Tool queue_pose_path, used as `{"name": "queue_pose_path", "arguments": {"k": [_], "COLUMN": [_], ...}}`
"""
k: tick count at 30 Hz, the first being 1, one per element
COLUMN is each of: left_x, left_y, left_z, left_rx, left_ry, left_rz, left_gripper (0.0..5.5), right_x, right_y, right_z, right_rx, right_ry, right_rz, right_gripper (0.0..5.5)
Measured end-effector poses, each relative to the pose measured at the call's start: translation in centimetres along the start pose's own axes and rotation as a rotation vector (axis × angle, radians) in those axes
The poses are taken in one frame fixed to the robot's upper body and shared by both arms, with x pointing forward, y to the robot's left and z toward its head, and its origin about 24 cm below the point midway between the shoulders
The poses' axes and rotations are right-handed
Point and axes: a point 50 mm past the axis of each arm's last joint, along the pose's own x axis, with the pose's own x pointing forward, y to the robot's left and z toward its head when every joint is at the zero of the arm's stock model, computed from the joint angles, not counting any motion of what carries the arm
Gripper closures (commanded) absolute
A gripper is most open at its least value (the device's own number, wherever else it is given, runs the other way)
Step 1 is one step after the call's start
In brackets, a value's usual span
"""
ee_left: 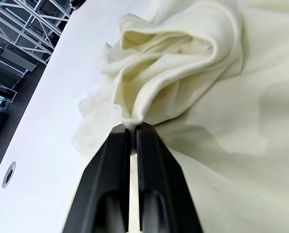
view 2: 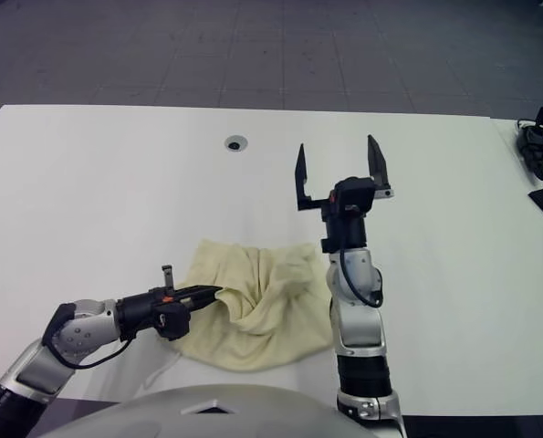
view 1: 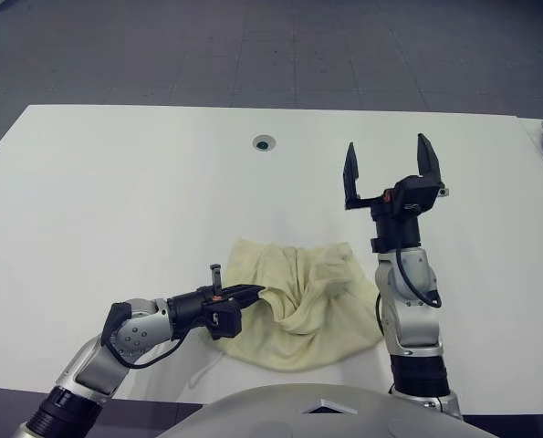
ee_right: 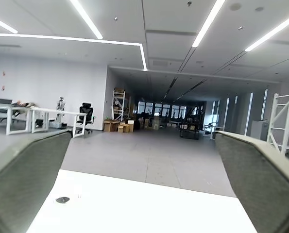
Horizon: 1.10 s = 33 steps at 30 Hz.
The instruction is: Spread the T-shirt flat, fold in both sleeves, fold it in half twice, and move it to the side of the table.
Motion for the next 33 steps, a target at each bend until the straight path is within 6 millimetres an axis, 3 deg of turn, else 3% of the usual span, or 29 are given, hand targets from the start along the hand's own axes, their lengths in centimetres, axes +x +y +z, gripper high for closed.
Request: {"name": "queue_pose_path", "arguments": {"k": [4, 9, 14, 21, 28, 33], "left_x": [0.2, 0.2, 0.3, 0.5, 1.0, 1.2], "left_y": [-0.3, -0.6, -0.6, -0.6, 0.2, 0.4], "left_z": [0.1, 0.4, 0.6, 0.5, 0.5, 0.4], "left_rx": [-0.012, -0.019, -0.006, 0.001, 0.024, 0.032], "left_ry": [-0.005, -0.008, 0.002, 0.016, 0.007, 0.0], "left_rz": [-0.011, -0.015, -0.012, -0.004, 0.005, -0.002], "left_gripper": [5.5, 5.5, 5.5, 5.5, 5.5, 5.5], "right_x": [0.0, -1.1, -0.9, -0.1, -1.1, -1.3], "right_y": [-1.1, -2.4, -4.3, -4.3, -3.4, -2.6], "right_z": [0.9, 1.0, 2.1, 3.0, 0.7, 0.1], "right_rx": [-0.089, -0.229, -0.31, -0.173, 0.048, 0.103], "right_ry": [0.007, 0.121, 0.221, 0.383, 0.728, 0.836], "right_rz": [0.118, 0.5, 0.812, 1.151, 1.417, 1.477], "right_gripper": [0.1, 0.1, 0.1, 0.1, 0.1, 0.1]}}
